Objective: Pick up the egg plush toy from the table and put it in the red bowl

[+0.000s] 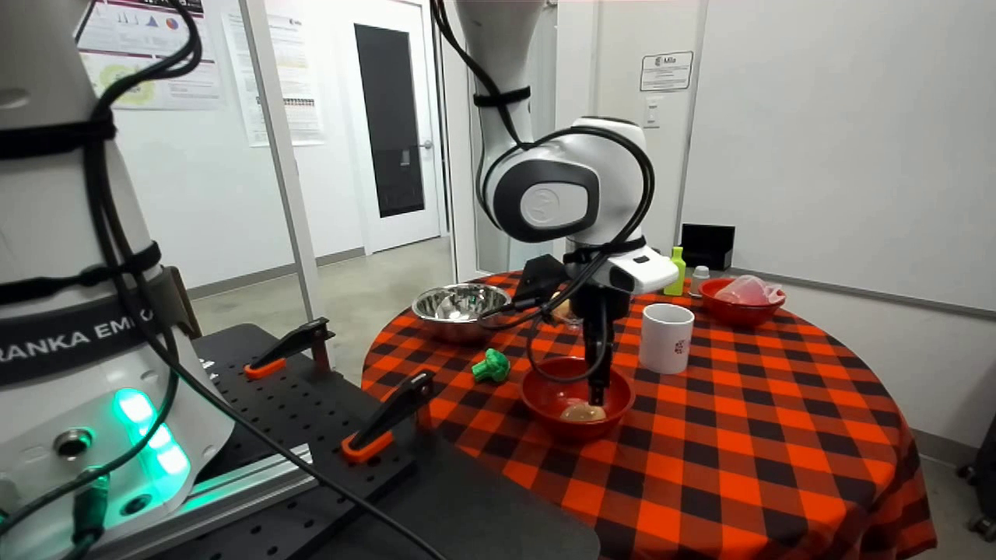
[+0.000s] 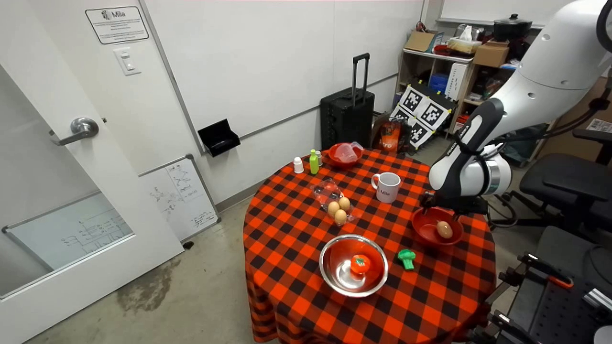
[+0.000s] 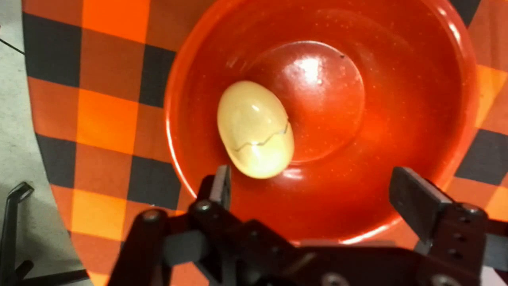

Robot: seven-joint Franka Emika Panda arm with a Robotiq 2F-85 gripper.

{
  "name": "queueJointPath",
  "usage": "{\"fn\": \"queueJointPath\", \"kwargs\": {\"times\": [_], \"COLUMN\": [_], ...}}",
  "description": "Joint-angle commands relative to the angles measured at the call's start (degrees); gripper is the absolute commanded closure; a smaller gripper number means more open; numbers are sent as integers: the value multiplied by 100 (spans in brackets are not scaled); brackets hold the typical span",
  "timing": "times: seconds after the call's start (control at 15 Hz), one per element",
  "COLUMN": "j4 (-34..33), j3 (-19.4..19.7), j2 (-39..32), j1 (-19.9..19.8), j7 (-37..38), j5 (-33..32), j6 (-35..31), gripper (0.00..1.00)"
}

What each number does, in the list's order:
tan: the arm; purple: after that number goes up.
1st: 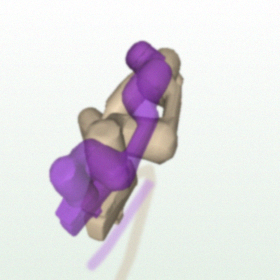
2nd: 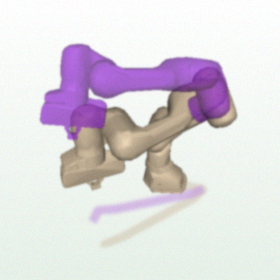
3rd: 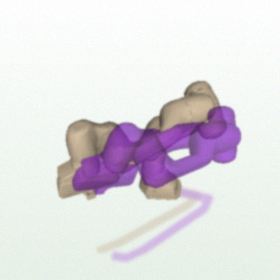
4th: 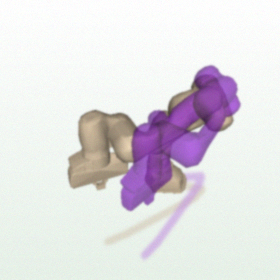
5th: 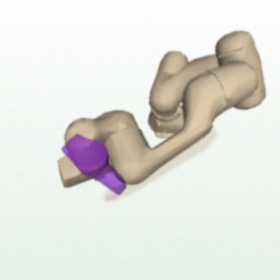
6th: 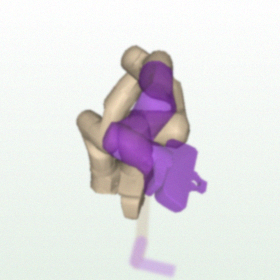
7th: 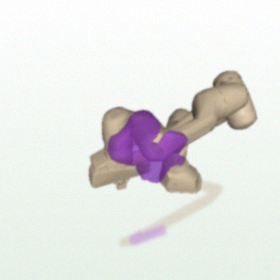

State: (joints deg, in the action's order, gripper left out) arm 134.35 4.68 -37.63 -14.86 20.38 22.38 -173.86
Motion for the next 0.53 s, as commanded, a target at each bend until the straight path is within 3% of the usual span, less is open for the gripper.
{"fn": "queueJointPath", "kwargs": {"times": [0.0,0.33,0.47], "j4": [578,927,966], "j3": [-25,-746,-1207], "j2": [738,1550,1828], "j1": [109,-359,-702], "j7": [-36,-692,-1161], "j5": [106,-41,-65], "j6": [-340,-202,113], "gripper": [0,0,0]}}
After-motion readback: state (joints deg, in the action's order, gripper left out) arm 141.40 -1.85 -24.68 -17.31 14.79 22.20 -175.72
